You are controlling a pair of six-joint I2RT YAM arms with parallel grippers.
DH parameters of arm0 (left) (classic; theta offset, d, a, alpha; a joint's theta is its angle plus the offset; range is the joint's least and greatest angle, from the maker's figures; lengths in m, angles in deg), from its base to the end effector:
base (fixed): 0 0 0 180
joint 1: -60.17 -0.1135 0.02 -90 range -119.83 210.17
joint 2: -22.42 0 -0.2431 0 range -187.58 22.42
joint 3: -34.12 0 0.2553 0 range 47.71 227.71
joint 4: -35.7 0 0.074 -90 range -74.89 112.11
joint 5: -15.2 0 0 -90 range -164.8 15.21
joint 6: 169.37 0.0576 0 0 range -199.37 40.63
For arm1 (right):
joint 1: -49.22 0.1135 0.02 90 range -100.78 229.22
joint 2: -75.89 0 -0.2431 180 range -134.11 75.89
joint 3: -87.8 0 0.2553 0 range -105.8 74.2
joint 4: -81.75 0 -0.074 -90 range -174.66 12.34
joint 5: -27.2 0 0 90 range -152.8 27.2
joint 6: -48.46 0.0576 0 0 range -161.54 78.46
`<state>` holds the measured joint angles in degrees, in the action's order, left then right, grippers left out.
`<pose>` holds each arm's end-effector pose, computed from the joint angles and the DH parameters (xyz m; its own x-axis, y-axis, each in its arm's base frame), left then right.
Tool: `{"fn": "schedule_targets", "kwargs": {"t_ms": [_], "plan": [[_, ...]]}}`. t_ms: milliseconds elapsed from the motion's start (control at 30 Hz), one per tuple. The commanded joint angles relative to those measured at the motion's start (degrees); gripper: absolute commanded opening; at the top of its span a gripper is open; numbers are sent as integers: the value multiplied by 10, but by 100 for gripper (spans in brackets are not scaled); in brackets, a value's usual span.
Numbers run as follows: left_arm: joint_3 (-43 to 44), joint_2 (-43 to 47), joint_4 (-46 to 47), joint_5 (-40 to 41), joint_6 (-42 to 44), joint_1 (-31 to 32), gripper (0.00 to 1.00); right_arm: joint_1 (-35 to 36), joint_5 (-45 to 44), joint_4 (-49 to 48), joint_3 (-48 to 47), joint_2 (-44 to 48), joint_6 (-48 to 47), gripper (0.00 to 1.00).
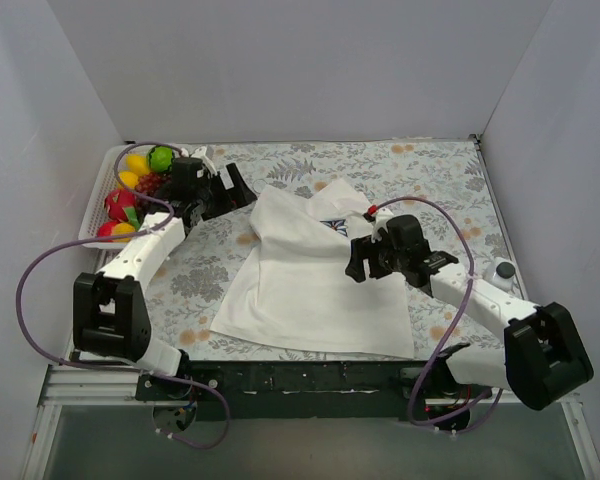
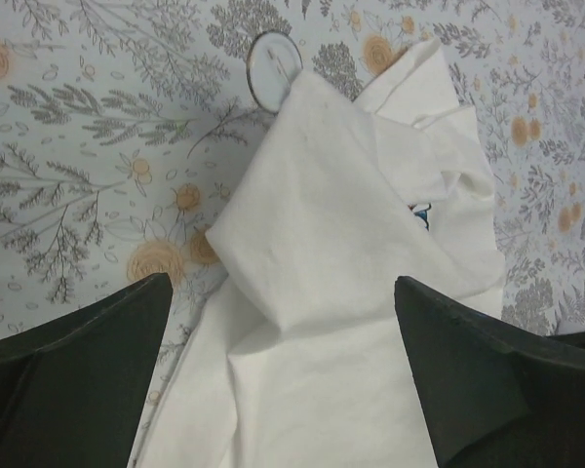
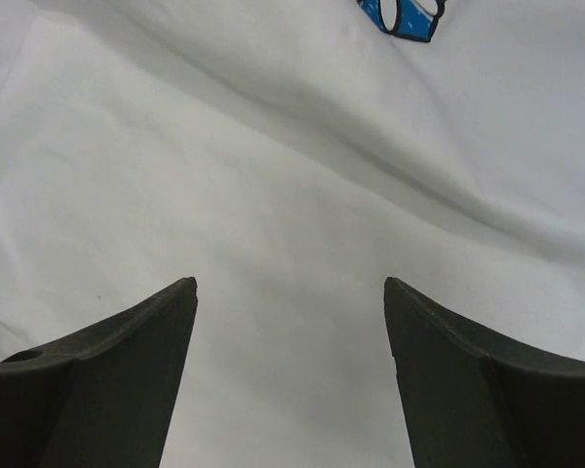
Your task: Pin the brooch onto the clothing
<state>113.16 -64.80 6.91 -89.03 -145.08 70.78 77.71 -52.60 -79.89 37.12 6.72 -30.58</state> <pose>0.3558 -0.0811 0.2419 -0.5818 -0.7899 -0.1939 -0.3860 0.4780 -0.7890 0.2415 0.1426 0.1814 -0.6304 -0.1292 -0.7654 -0.4830 0.8373 0.2564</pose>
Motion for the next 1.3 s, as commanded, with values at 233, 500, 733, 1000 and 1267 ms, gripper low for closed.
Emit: {"fn": "schedule_targets", "kwargs": {"t_ms": [233, 500, 733, 1000, 1267], "plan": [[-125, 114, -35, -16, -21, -2, 98, 4, -18, -7, -86, -200, 13, 36], [-175, 143, -57, -1, -39, -2, 98, 4, -16, -17, -197, -322, 16, 17], [-204, 166, -81, 21, -64, -2, 98, 4, -23, -5, -285, -405, 27, 15], [-202, 170, -112, 27, -82, -2, 98, 2, -16, 0, -325, -409, 31, 16], [-213, 200, -166, 47, -110, -2, 98, -1, -40, 5, -212, -225, 36, 36]]}}
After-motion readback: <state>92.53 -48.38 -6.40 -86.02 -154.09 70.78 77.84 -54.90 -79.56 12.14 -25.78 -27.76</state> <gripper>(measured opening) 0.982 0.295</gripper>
